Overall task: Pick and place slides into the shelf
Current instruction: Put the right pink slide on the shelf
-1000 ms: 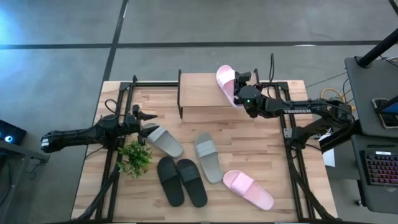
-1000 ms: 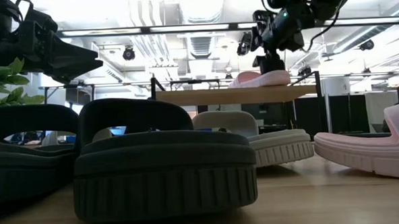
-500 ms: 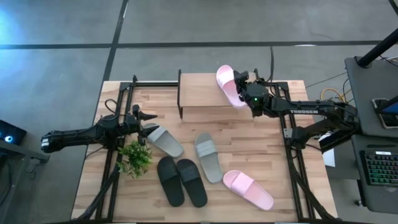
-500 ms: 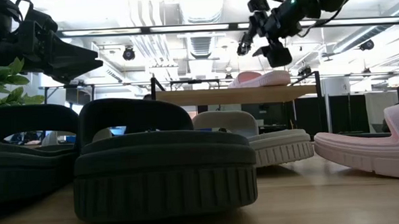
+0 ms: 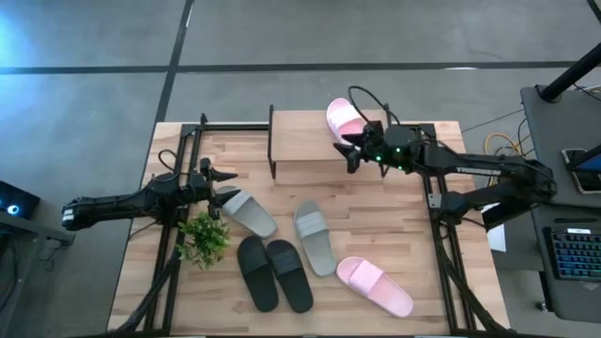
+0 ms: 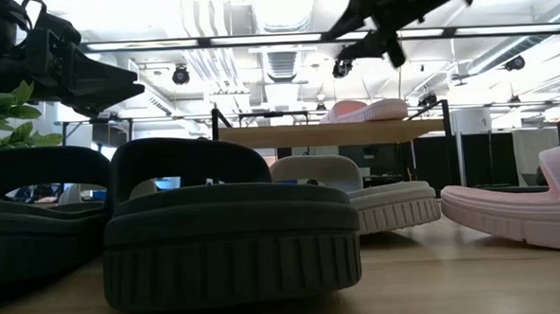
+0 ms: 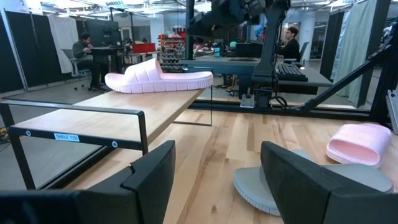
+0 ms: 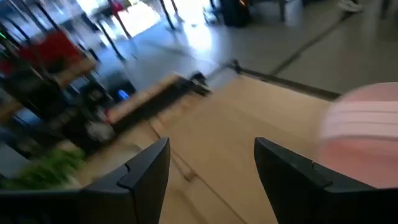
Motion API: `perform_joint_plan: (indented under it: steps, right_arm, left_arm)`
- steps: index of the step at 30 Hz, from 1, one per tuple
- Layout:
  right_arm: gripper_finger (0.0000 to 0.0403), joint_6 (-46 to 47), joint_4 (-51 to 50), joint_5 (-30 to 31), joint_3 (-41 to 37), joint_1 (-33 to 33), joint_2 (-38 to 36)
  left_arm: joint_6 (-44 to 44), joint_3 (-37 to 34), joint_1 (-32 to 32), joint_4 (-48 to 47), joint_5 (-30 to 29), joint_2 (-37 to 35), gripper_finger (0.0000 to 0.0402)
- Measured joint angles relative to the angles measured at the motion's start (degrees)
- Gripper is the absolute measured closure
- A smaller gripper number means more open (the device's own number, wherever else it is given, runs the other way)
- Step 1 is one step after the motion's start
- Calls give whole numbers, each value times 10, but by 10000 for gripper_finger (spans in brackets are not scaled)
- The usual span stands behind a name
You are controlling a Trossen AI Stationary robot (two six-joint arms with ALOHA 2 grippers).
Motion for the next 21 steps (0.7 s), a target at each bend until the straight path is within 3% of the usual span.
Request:
perform_joint_plan:
  steps: [10,12,18,21]
  right_arm:
    - [183,-163,-388,102,186,45,4]
    - [183,-125,-456,89,219,51,17]
    - [183,120,-612,-25,259,62,24]
    - [183,121,-666,-38,257,109,17]
  left_arm:
    - [0,0,0,0,0,0,178]
    - [0,0,0,0,0,0,178]
    - [0,0,0,0,0,0,178]
    - [0,0,0,0,0,0,178]
